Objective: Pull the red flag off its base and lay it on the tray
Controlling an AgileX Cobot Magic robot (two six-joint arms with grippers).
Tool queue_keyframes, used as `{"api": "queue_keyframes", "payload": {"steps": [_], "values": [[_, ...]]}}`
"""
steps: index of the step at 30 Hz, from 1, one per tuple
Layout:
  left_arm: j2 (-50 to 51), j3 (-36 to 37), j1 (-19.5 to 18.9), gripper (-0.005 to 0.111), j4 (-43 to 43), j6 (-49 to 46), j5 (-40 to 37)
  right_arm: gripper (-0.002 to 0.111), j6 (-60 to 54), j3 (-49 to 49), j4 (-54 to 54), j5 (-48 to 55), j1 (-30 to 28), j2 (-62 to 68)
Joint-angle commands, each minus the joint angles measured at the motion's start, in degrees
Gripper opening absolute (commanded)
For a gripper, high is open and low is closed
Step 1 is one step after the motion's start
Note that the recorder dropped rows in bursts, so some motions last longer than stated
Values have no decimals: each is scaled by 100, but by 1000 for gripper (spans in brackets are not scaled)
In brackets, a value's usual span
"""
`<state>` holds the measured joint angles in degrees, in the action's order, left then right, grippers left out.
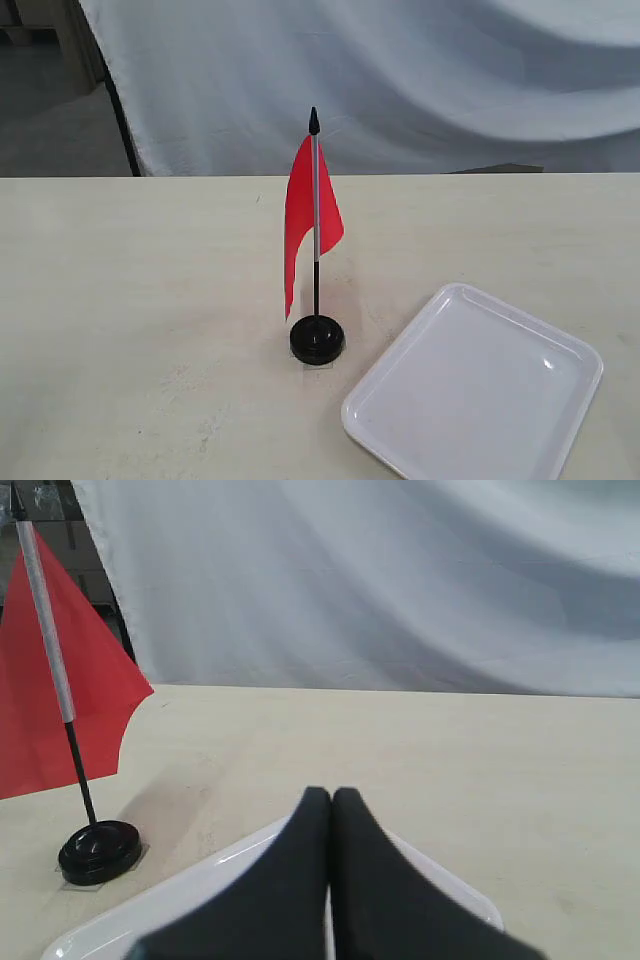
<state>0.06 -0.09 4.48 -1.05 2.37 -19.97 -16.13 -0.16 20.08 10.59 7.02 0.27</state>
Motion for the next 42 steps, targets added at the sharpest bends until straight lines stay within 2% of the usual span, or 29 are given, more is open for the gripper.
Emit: {"api": "queue_keyframes", "payload": {"steps": [1, 16, 20, 27, 33, 35, 37, 38, 42], "values": [[-6, 9, 25, 0, -2, 1, 25, -1, 1, 16, 2, 2, -10, -27], [-6, 9, 25, 0, -2, 1, 25, -1, 1, 16, 2, -59, -10, -27], [-6, 9, 25, 0, -2, 1, 25, -1, 1, 16, 2, -1008, -10, -27], [-6, 9, 25, 0, -2, 1, 25, -1, 1, 16, 2, -3546, -10, -27], [-6, 9, 25, 0, -2, 1, 25, -1, 13, 16, 2, -4313, -10, -27], [-6, 9, 25, 0, -2, 1, 25, -1, 313, 16, 2, -4661, -10, -27], [-6, 9, 25, 0, -2, 1, 25, -1, 1113, 16, 16, -4882, -10, -27], [-6, 9, 25, 0, -2, 1, 25, -1, 2148, 16, 16, -4936, -10, -27], [-6, 9, 25, 0, -2, 1, 25, -1, 3471, 16, 30, -5098, -10, -27]]}}
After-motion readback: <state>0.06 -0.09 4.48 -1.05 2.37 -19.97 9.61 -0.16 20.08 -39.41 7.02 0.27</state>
